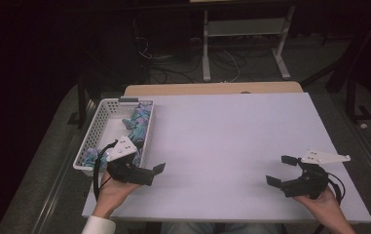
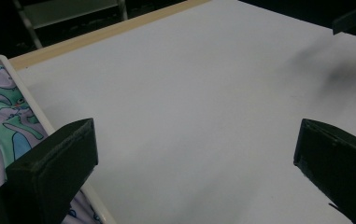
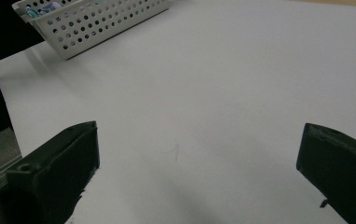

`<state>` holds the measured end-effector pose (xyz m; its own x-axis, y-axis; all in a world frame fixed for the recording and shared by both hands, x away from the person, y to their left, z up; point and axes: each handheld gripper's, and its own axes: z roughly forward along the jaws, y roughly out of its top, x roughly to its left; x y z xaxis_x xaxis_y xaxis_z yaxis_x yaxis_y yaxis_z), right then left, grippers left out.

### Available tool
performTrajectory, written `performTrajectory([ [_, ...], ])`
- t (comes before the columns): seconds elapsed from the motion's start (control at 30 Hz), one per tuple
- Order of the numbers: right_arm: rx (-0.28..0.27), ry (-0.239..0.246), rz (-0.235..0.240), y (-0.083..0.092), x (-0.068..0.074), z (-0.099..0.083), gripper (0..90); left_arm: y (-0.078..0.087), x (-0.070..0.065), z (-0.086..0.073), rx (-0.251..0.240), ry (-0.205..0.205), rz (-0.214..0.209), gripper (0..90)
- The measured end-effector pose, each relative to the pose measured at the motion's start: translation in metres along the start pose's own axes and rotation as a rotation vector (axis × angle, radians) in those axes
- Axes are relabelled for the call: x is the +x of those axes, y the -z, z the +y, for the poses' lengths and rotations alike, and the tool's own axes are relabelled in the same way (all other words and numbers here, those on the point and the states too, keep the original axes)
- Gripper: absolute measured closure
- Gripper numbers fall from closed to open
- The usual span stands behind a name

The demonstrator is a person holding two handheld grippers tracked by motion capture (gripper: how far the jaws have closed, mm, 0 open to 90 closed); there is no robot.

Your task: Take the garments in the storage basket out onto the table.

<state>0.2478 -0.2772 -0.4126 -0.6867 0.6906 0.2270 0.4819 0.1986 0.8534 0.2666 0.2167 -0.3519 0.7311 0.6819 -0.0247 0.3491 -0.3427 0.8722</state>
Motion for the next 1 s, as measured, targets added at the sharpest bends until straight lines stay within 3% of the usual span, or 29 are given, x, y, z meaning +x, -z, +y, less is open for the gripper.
performTrajectory([
  [0.67,0.004,0.000,0.003,-0.001,0.000,0.000,0.0,0.006,0.023,0.013,0.030,0.039,-0.029,0.0],
  [1.0,0.003,-0.002,0.001,-0.001,0.000,0.000,0.0,0.012,0.039,0.033,0.112,0.037,-0.011,0.0],
])
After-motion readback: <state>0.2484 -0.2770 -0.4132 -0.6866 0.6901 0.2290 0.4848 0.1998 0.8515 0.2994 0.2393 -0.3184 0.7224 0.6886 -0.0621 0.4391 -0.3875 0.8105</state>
